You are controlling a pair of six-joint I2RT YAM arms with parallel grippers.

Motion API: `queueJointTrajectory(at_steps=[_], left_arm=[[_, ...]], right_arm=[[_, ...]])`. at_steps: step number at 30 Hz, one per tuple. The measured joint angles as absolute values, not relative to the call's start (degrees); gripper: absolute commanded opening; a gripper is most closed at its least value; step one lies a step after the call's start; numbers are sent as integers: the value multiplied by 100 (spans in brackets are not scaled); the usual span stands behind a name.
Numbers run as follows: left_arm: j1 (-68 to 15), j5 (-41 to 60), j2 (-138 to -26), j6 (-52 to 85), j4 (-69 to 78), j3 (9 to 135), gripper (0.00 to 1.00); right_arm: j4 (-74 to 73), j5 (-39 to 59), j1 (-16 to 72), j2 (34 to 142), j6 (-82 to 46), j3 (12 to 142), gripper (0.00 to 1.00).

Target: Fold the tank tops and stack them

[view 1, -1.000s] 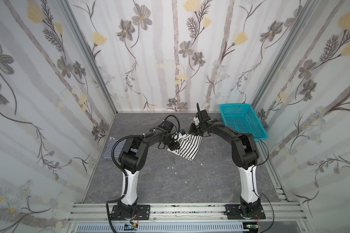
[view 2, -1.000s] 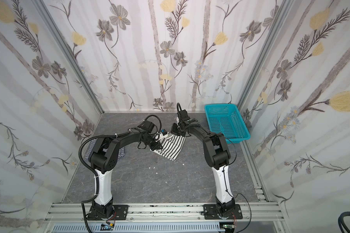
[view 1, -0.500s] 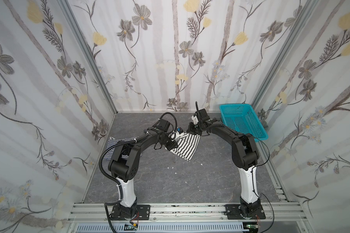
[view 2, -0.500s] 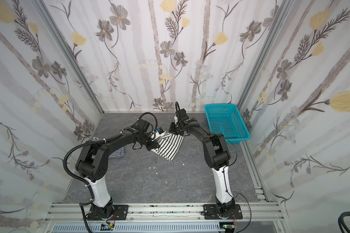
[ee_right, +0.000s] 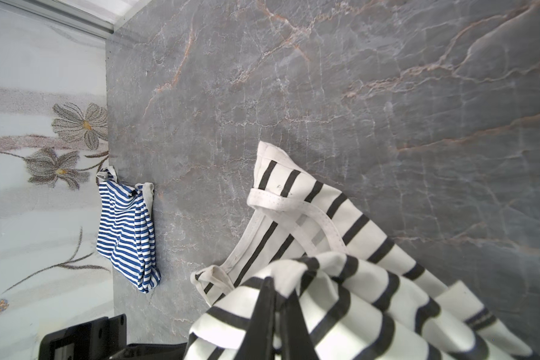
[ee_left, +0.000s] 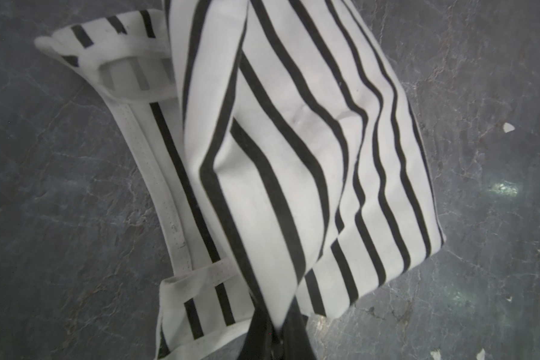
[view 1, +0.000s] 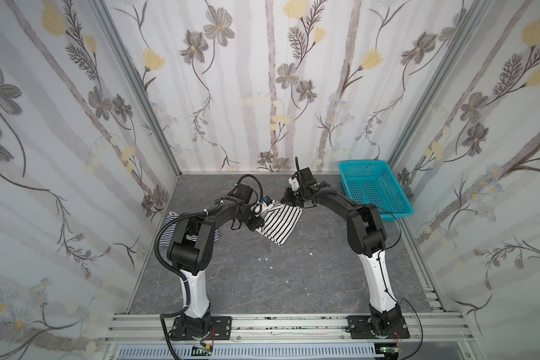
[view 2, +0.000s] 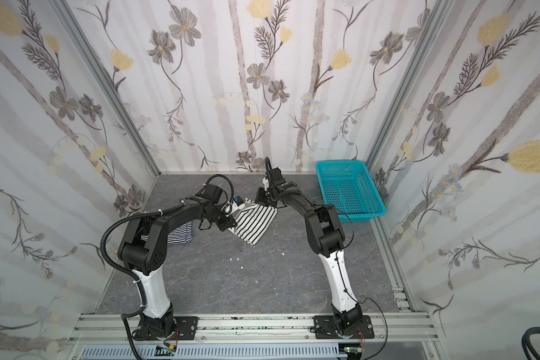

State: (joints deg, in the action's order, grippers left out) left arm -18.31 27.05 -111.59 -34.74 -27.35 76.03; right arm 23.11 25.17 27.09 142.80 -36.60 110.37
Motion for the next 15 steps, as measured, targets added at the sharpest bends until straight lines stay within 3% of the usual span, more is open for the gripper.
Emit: queueJointTrajectory(at_steps=[5, 8, 12, 15], left_arm=[[-1688, 2506, -11375, -3470, -2740, 7784, 2], [-1667, 2359, -11452, -3465, -2729, 7872, 9], [-1673, 2104, -11552, -3448, -2720, 8009, 17], [-1667, 1865, -11660, -3448, -2707, 8141, 22]], right_arm=[[2167, 2604, 2705, 14405, -3723, 11043, 40], [1828, 2685, 2705, 14239, -3736, 10820, 43], [1420, 2727, 2755, 13797, -3778, 10370, 41], [1179, 2738, 2867, 13603, -3800, 10243, 31]])
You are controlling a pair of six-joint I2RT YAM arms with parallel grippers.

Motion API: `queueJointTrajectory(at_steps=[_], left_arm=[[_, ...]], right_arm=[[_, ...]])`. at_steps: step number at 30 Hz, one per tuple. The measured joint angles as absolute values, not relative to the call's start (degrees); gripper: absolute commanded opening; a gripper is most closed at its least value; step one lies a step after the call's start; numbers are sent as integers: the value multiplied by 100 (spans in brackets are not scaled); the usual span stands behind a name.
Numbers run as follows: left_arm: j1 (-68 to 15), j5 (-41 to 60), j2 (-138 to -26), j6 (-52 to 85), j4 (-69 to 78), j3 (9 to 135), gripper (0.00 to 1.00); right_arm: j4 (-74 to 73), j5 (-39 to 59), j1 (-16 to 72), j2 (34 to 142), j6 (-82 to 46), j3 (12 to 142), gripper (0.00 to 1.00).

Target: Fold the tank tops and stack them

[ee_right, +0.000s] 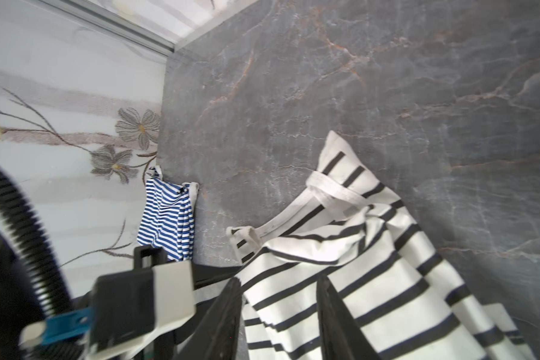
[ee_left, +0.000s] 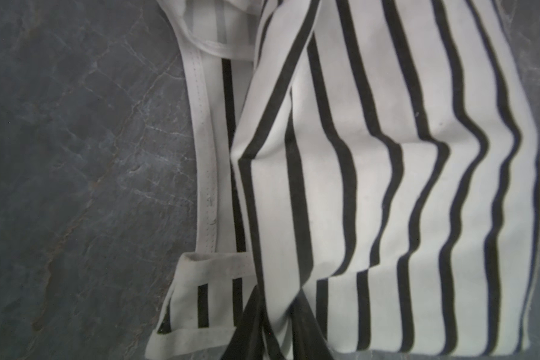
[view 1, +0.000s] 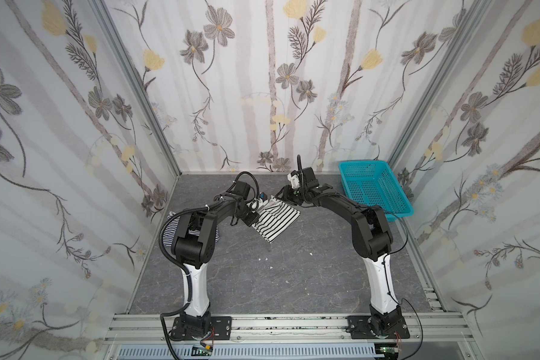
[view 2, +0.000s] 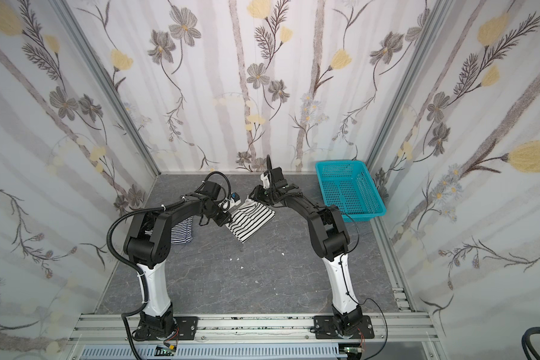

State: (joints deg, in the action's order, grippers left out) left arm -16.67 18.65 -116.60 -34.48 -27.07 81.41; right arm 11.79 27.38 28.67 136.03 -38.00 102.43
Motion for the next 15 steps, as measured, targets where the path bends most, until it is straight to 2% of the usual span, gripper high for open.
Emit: queueJointTrajectory(at_steps=[2, 5, 7, 15], left_arm=[[-1664, 1684, -11749, -3448, -2681, 8239, 25], [-1662, 1441, -11861, -3450, -2672, 8355, 28], [-1662, 1317, -11933, -3454, -2661, 8414, 35], [-1651, 985, -12237, -3448, -2543, 8755, 40]], right_arm=[[1114, 2773, 2943, 13598, -3798, 10243, 22], [1203, 2812, 3017, 13736, -3787, 10355, 12], [1243, 2805, 3013, 13885, -3787, 10422, 11], [1422, 2827, 3030, 14527, -3789, 10831, 11]])
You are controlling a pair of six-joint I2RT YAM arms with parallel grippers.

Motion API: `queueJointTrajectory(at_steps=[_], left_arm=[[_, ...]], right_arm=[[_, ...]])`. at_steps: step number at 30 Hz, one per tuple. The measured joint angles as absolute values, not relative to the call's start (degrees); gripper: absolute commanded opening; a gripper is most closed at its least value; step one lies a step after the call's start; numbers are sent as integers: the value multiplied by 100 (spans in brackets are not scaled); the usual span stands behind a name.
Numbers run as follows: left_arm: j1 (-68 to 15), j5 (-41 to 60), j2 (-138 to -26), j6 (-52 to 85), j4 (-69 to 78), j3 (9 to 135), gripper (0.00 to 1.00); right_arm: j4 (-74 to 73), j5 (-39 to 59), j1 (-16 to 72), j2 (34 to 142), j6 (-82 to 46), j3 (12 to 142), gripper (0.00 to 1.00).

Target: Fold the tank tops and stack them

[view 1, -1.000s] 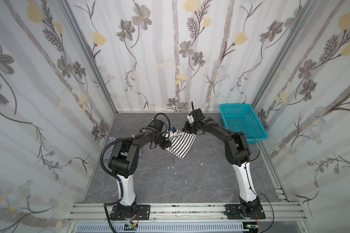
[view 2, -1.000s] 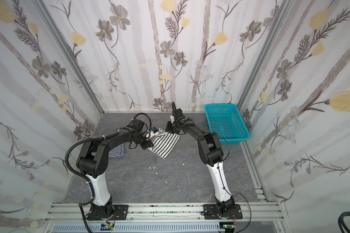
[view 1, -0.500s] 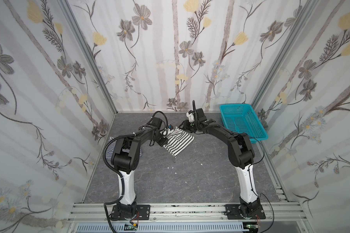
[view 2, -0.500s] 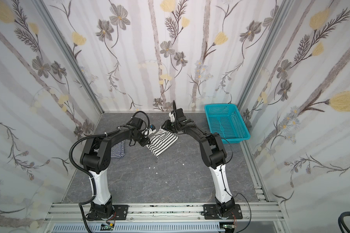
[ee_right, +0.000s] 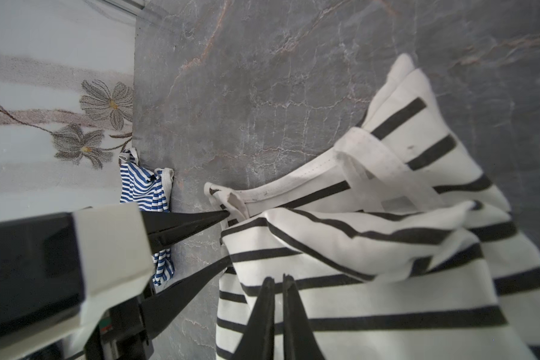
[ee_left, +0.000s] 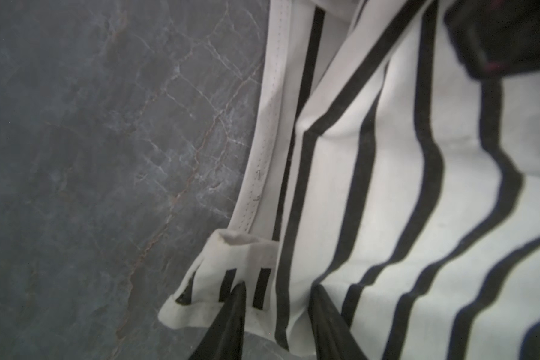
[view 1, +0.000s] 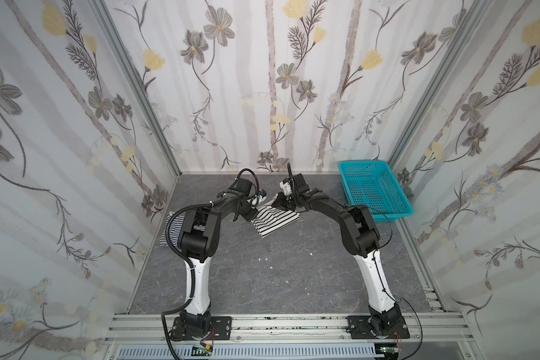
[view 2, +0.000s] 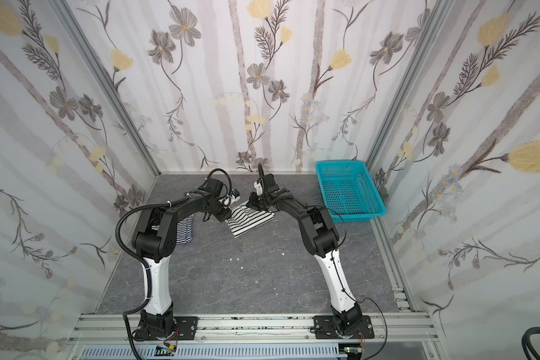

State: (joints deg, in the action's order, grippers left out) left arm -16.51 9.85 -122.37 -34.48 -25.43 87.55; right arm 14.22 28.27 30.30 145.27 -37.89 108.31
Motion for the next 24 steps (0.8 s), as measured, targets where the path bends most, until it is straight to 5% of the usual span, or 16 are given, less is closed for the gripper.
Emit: queueJointTrajectory(at_steps=[24], left_arm=[[-1669, 309, -12425, -3669, -1881, 8877, 50]], right_arm=[[2342, 2080, 2718, 15283, -4545, 11994, 23]])
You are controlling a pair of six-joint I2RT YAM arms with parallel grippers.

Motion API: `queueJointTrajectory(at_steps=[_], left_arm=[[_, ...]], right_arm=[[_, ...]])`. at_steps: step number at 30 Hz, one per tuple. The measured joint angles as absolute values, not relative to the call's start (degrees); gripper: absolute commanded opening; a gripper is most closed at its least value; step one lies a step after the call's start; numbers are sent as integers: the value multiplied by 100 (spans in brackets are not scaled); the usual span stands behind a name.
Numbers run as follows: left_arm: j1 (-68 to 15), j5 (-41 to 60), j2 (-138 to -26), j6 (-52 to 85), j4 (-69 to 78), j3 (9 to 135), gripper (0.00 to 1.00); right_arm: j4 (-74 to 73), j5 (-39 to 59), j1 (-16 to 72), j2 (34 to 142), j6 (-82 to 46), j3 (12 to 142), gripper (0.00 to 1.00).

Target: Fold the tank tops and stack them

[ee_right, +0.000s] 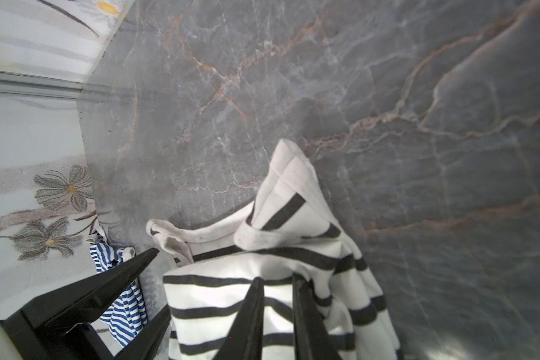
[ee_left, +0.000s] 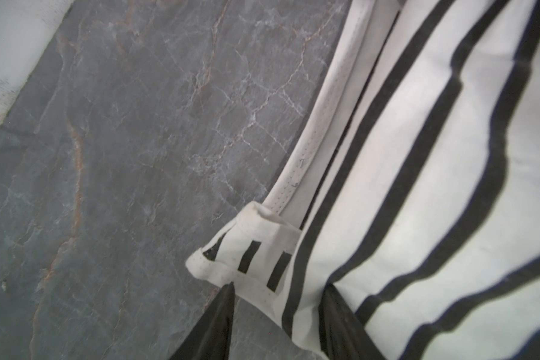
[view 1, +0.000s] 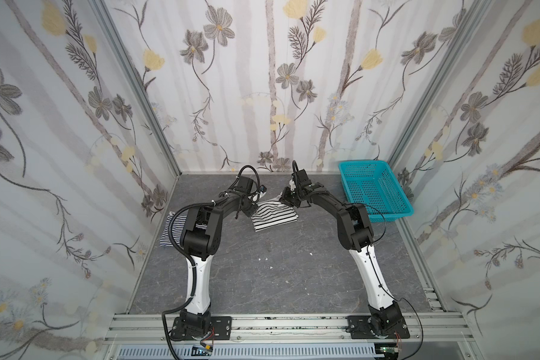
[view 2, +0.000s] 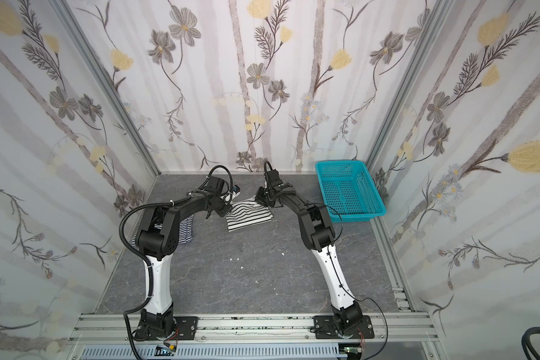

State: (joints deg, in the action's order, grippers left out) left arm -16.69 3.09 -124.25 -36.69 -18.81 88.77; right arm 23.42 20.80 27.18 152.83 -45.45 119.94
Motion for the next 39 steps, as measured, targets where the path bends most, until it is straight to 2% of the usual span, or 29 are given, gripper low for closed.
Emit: queueJointTrajectory(at_steps=[4, 6, 10, 16, 18, 24, 29, 39], left_arm=[[-1640, 191, -12451, -3667, -1953, 9000, 55], [-1614, 102, -12457, -3636, -2036, 9076, 63], [-1555, 3, -12376, -3409, -2165, 9166, 71], [-1500, 290, -11636, -3105, -2204, 8805, 85], [-1468, 491, -11439, -2926, -2206, 8589, 81], [-1063, 1426, -11257, -2134, -2239, 8128, 81], [-611, 2281, -11273, -1500, -2248, 7881, 81], [-506, 3175, -11404, -1177, -2261, 7585, 81]], right_arm=[[2458, 1732, 2982, 14755, -4292, 11469, 27], [2508, 1627, 3098, 14352, -4187, 11194, 29], [2388, 1208, 3194, 13622, -4038, 10774, 32], [2311, 1221, 3382, 13712, -3889, 10591, 31], [2309, 1273, 3382, 13865, -3872, 10621, 30], [2333, 1269, 3343, 14228, -3848, 10755, 29], [2405, 1151, 3476, 14230, -3833, 10634, 28], [2445, 895, 4082, 13979, -3933, 10022, 26]])
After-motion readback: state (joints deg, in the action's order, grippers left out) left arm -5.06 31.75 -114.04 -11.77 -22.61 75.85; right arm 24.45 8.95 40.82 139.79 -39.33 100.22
